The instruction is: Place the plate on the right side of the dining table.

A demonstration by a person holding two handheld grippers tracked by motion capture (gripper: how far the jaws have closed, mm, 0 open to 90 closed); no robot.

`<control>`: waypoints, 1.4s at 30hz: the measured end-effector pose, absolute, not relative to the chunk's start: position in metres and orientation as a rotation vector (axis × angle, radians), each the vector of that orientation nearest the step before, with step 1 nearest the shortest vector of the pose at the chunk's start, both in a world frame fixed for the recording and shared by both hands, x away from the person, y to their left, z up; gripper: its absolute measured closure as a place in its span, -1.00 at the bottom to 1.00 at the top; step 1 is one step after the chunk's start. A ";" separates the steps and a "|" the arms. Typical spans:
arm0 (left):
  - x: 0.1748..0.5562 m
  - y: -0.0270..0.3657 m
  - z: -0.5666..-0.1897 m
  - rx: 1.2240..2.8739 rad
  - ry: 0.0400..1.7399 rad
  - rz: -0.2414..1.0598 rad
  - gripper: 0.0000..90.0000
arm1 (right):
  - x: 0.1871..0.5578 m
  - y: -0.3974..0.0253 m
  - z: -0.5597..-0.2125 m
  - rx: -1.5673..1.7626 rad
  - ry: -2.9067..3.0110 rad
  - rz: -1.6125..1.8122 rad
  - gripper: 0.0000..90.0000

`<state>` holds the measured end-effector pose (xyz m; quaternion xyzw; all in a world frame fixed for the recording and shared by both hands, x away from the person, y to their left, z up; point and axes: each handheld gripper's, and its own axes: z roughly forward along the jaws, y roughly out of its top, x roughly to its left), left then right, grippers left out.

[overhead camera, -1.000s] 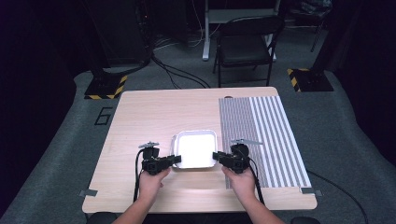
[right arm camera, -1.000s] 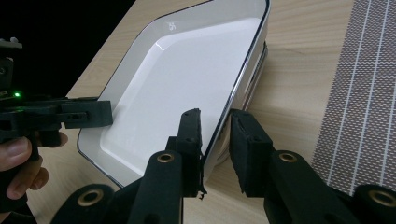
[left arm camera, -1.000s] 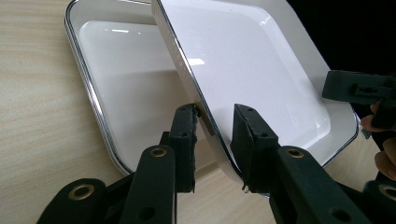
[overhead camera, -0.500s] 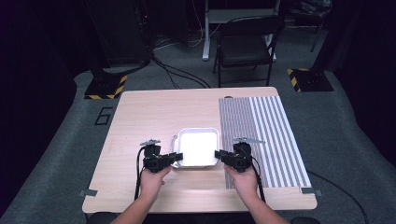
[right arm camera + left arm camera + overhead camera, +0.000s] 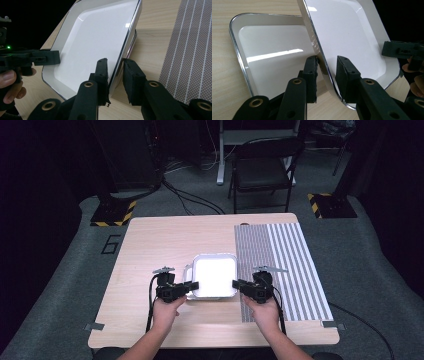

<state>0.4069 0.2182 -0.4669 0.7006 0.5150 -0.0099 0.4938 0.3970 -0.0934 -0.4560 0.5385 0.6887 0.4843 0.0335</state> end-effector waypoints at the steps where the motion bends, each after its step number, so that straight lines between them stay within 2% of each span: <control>1: 0.407 0.216 -0.466 1.683 1.258 -0.032 0.55 | 0.397 -0.095 -0.456 1.657 2.113 1.491 0.64; 42: 0.416 0.179 -0.451 1.728 1.186 -0.033 0.56 | 0.391 -0.132 -0.446 1.694 2.060 1.482 0.64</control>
